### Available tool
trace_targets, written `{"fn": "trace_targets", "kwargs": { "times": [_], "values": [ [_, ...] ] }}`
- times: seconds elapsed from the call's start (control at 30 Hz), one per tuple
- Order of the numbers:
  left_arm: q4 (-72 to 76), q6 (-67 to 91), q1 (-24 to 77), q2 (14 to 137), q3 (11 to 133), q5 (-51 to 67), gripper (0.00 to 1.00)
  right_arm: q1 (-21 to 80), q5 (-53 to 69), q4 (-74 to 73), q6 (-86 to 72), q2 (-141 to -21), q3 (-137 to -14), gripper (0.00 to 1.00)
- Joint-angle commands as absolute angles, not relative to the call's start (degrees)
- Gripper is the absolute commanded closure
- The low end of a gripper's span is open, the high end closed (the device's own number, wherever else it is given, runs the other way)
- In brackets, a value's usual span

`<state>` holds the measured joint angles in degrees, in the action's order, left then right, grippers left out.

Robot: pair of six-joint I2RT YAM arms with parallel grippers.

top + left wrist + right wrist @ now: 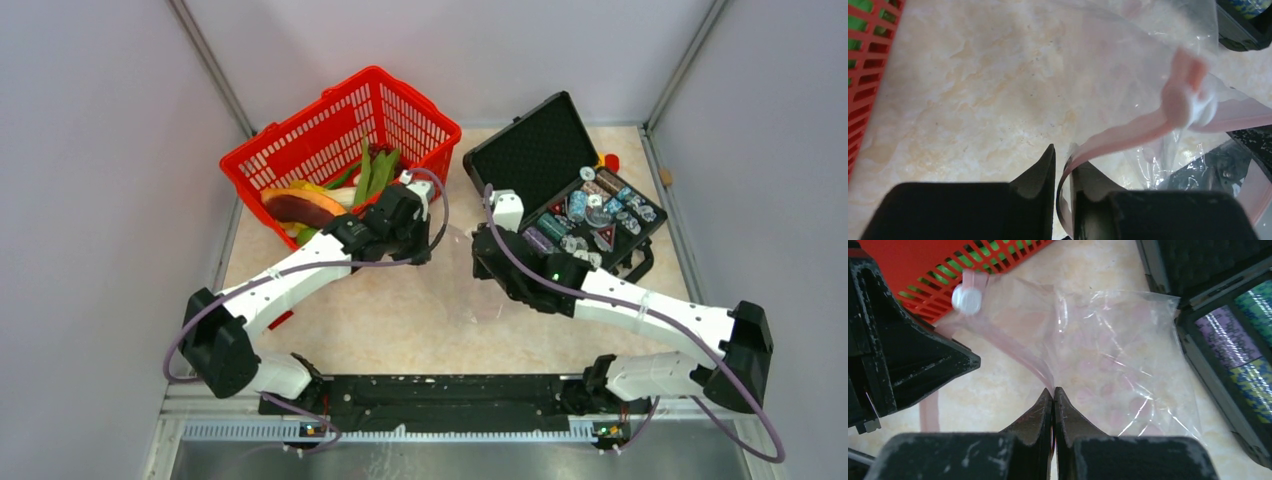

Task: Place the food in the zip-top bag and seal the zipper
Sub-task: Open the zipper of the food storage bag, then pick up the fake food from the bin.

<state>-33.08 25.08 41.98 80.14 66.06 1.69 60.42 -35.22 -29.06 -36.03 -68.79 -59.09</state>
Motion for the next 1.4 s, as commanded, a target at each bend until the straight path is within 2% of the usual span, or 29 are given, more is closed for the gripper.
{"fn": "trace_targets", "kwargs": {
  "times": [0.0,0.1,0.2,0.23,0.3,0.4,0.57,0.7,0.83,0.9,1.17,1.23,1.3,1.37],
  "values": [
    [-35.0,24.5,41.0,78.6,68.6,-0.8,0.75,59.7,-32.6,-17.5,-37.5,-67.1,-56.2,1.00],
    [-33.6,23.2,41.0,77.9,69.6,5.1,0.59,59.7,-35.0,-15.5,-38.8,-68.0,-55.2,1.00],
    [-33.3,22.4,41.1,76.1,70.4,10.5,0.58,59.7,-35.7,-13.7,-38.7,-69.3,-55.4,1.00],
    [-33.5,22.2,41.1,75.2,70.6,11.2,0.51,59.7,-36.1,-13.7,-38.7,-69.9,-55.7,1.00],
    [-34.4,21.3,41.0,72.8,70.7,10.6,0.38,59.3,-36.3,-13.4,-38.7,-70.9,-56.4,1.00],
    [-35.9,19.8,41.0,68.5,70.5,8.9,0.27,58.5,-35.0,-12.3,-38.5,-72.1,-56.9,1.00],
    [-40.4,17.3,41.0,63.3,72.1,5.5,0.18,57.0,-33.1,-10.4,-38.0,-73.2,-57.4,1.00],
    [-39.4,15.9,41.1,57.5,73.2,-0.2,0.03,56.6,-31.5,-9.1,-37.3,-73.5,-57.4,1.00],
    [-37.4,12.7,39.6,54.3,74.8,-13.0,0.01,56.6,-29.4,-8.6,-36.7,-73.4,-57.4,1.00],
    [-37.4,11.6,35.7,55.4,77.0,-14.7,0.01,56.5,-28.7,-8.7,-36.5,-73.4,-57.4,1.00],
    [-35.3,12.2,12.6,66.8,83.9,-1.3,0.01,56.6,-27.0,-8.0,-35.9,-72.3,-56.3,1.00],
    [-38.0,8.6,8.2,72.0,88.3,7.7,0.01,56.5,-26.2,-7.5,-35.3,-72.4,-56.2,1.00],
    [-41.1,3.3,5.2,77.0,92.9,11.1,0.01,56.5,-25.4,-7.5,-34.9,-72.6,-56.3,1.00],
    [-43.3,-9.3,2.5,80.3,94.3,20.5,0.01,56.6,-24.3,-7.4,-34.4,-72.6,-56.1,1.00]
  ]
}}
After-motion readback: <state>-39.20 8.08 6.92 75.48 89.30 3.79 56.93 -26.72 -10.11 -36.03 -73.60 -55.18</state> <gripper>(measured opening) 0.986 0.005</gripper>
